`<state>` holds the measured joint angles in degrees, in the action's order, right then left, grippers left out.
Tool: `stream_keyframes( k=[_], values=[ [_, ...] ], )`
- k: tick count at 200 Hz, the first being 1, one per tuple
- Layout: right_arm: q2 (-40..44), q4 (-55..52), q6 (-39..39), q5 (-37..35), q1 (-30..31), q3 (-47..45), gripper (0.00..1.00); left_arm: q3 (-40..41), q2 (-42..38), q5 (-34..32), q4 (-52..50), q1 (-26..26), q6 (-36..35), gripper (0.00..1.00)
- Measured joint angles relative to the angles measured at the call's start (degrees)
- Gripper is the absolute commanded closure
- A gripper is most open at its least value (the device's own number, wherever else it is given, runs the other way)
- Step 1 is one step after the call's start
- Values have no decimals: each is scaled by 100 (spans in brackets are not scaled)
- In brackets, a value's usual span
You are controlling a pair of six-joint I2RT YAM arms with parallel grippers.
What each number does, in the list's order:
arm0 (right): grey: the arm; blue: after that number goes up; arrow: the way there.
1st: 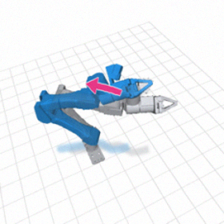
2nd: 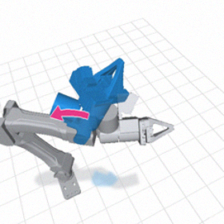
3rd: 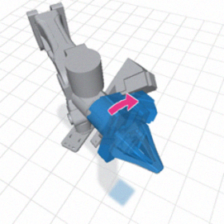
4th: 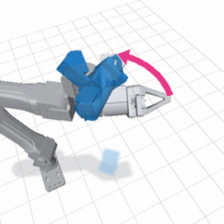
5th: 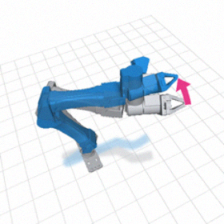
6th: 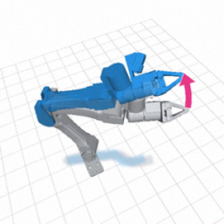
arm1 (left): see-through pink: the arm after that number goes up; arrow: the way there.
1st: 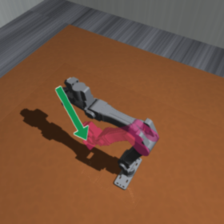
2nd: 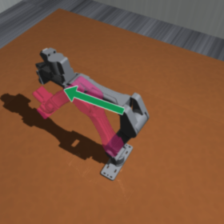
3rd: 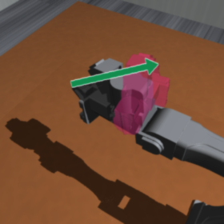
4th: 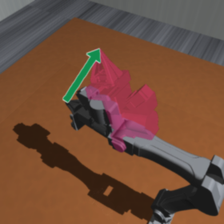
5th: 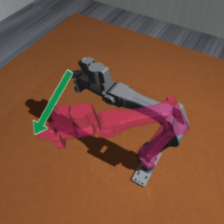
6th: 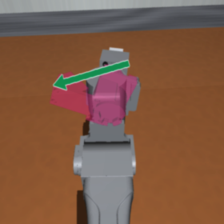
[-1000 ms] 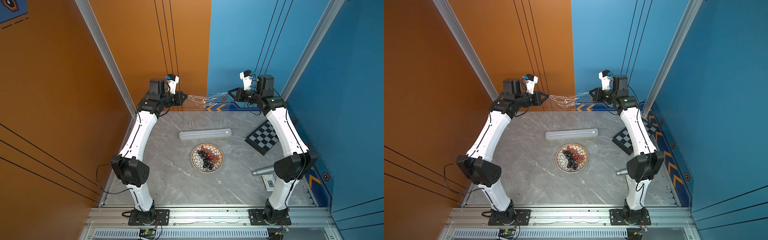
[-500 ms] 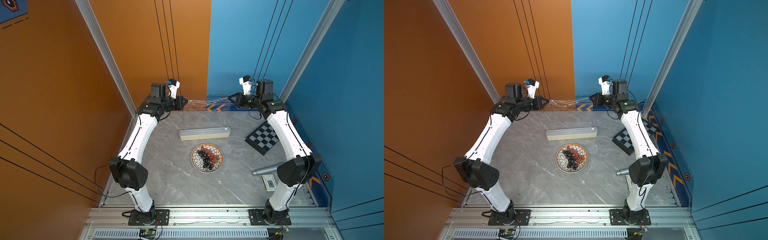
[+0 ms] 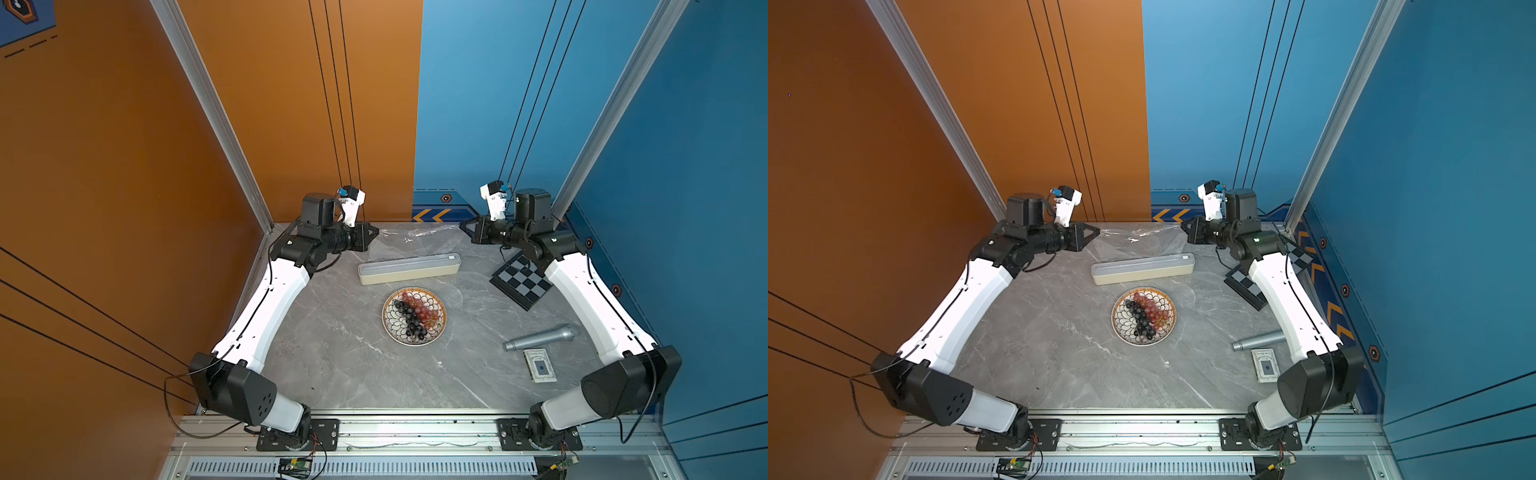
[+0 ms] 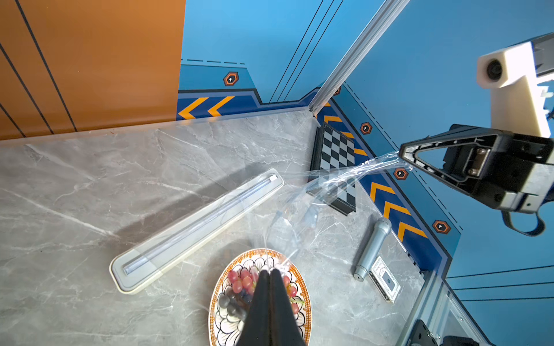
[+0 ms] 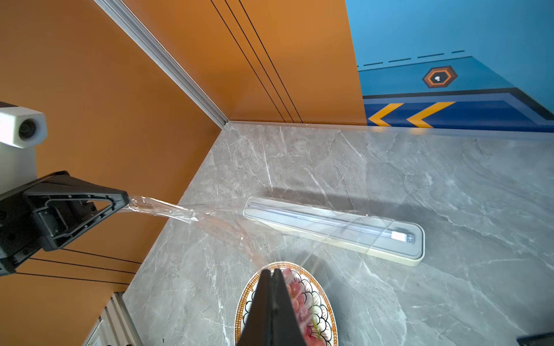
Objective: Wrap the plate with plastic wrap
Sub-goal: Cover the plate with plastic wrap.
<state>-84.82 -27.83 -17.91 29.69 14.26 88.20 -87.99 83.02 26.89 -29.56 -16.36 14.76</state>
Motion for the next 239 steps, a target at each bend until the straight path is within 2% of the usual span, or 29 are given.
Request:
stream_keyframes(
  k=[34, 86, 164, 239],
  values=[
    [533, 68, -44, -105, 44, -857, 100, 752, -549, -33, 15, -162, 9, 100],
    [977, 190, -164, -203, 48, -1558, 100, 1543, -1132, -39, 15, -420, 31, 100],
    [1386, 208, -358, -256, 50, -2367, 100, 2133, -1311, -76, 26, -734, 133, 100],
    [1823, 13, -365, -256, 254, -3318, 100, 3355, -1764, -103, 59, -1043, 358, 100]
  ],
)
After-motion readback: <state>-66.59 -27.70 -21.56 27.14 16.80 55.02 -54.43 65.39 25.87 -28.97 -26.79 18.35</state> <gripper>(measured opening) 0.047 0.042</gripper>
